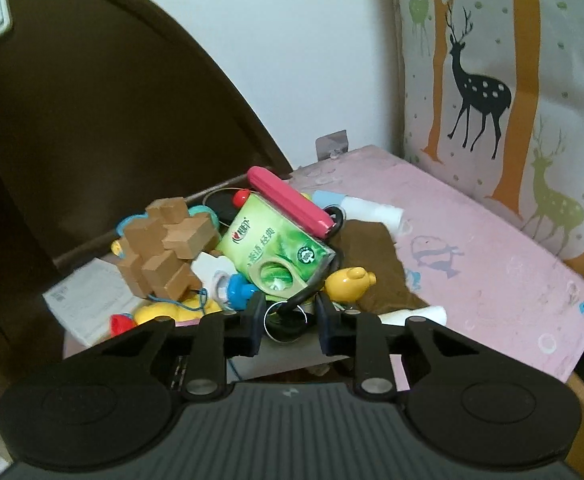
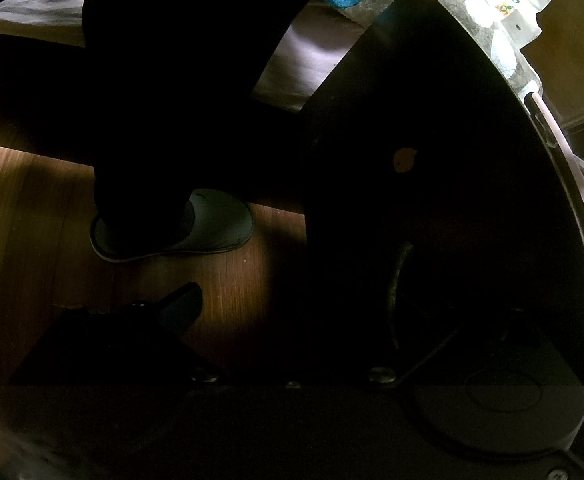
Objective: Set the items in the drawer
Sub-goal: 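Grasp the black key ring from the pile with the left tool, then lower the black key ring into the drawer and open the left tool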
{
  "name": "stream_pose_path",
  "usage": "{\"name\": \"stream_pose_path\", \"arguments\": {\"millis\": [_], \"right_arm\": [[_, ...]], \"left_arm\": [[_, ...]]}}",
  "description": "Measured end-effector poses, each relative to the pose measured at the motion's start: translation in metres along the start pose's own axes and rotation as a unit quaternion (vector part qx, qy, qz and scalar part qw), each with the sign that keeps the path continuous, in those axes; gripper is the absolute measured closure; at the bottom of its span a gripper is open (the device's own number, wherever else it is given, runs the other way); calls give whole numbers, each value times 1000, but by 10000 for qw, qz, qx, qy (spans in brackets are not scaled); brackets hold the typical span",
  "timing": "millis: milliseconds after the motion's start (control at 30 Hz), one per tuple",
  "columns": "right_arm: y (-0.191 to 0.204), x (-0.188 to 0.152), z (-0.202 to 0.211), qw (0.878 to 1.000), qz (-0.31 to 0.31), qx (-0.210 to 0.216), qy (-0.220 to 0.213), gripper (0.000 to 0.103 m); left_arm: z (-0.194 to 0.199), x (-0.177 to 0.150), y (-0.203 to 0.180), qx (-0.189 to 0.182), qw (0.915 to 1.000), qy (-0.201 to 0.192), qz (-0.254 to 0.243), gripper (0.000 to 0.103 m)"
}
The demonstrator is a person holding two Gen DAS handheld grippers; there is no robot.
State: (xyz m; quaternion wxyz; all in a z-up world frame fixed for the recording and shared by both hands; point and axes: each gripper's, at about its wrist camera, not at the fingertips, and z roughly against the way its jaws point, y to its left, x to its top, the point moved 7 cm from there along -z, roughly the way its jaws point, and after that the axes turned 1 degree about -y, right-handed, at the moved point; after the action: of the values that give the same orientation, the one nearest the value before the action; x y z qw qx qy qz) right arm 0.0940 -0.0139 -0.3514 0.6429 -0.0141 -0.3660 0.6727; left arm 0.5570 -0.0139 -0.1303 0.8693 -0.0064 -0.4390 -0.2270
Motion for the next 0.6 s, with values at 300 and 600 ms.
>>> {"name": "stream_pose_path", "arguments": {"millis": [300,600], "right_arm": [[1,0,1,10000,8,-3,18,1],[1,1,1,10000,12,4,37,1]], "left_arm": [[32,15,-3,214,9995,-237,-51,79],[83,20,-20,109,9992,-375,-42,79]]}}
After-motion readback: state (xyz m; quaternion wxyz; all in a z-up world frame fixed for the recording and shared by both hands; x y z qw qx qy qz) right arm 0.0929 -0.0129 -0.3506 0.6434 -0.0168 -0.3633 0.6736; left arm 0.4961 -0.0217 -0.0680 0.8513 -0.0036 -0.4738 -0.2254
